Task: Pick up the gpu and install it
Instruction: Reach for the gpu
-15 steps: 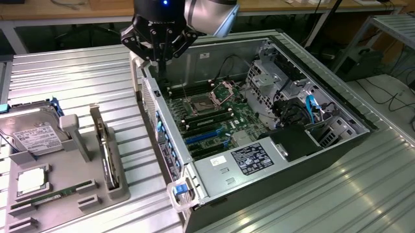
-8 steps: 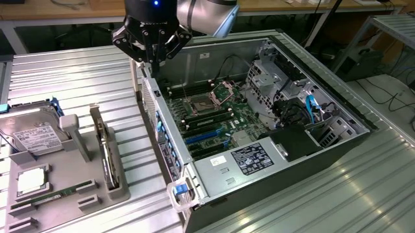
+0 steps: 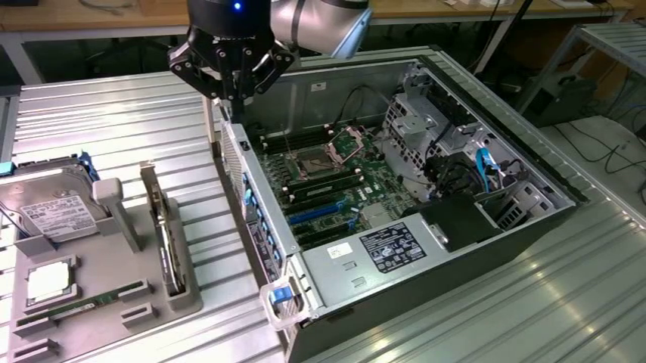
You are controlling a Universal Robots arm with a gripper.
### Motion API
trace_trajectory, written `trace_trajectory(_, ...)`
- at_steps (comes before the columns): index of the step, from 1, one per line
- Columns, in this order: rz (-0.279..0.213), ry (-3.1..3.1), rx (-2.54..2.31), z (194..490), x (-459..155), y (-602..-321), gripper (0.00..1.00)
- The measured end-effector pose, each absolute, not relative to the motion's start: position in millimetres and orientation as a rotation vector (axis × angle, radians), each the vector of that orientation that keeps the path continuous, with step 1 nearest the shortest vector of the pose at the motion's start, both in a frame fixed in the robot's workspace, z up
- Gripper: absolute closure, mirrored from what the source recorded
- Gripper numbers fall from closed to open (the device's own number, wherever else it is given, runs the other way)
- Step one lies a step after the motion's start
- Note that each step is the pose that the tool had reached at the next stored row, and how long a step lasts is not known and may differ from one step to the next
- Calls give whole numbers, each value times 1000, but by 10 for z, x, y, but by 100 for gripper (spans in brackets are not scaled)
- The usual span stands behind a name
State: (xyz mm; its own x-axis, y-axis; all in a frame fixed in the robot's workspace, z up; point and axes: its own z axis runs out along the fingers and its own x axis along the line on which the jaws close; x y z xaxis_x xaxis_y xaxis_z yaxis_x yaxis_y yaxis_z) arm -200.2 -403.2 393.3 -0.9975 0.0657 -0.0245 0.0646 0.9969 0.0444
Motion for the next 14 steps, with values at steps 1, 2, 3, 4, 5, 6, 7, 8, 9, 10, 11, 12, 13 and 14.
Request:
trace_trajectory(1, 68, 3113, 100, 3933, -2008, -4036, 89)
trace_trajectory(2, 68, 3114, 97, 3933, -2016, -4043, 89)
trace_trajectory(3, 68, 3114, 94, 3933, -2032, -4050, 89)
trace_trajectory(4, 68, 3114, 90, 3933, -2042, -4058, 89)
trace_trajectory(5, 68, 3114, 86, 3933, -2046, -4063, 89)
trace_trajectory(6, 68, 3114, 82, 3933, -2053, -4067, 89)
trace_trajectory(7, 68, 3114, 78, 3933, -2058, -4068, 89)
trace_trajectory(8, 68, 3114, 73, 3933, -2066, -4071, 89)
trace_trajectory(9, 68, 3115, 68, 3933, -2071, -4073, 89)
trace_trajectory(10, 68, 3115, 63, 3933, -2076, -4075, 89)
trace_trajectory(11, 68, 3115, 59, 3933, -2083, -4076, 89)
trace_trajectory(12, 69, 3115, 54, 3933, -2092, -4080, 89)
trace_trajectory(13, 68, 3115, 49, 3933, -2101, -4083, 89)
trace_trajectory(14, 69, 3116, 40, 3933, -2117, -4089, 89)
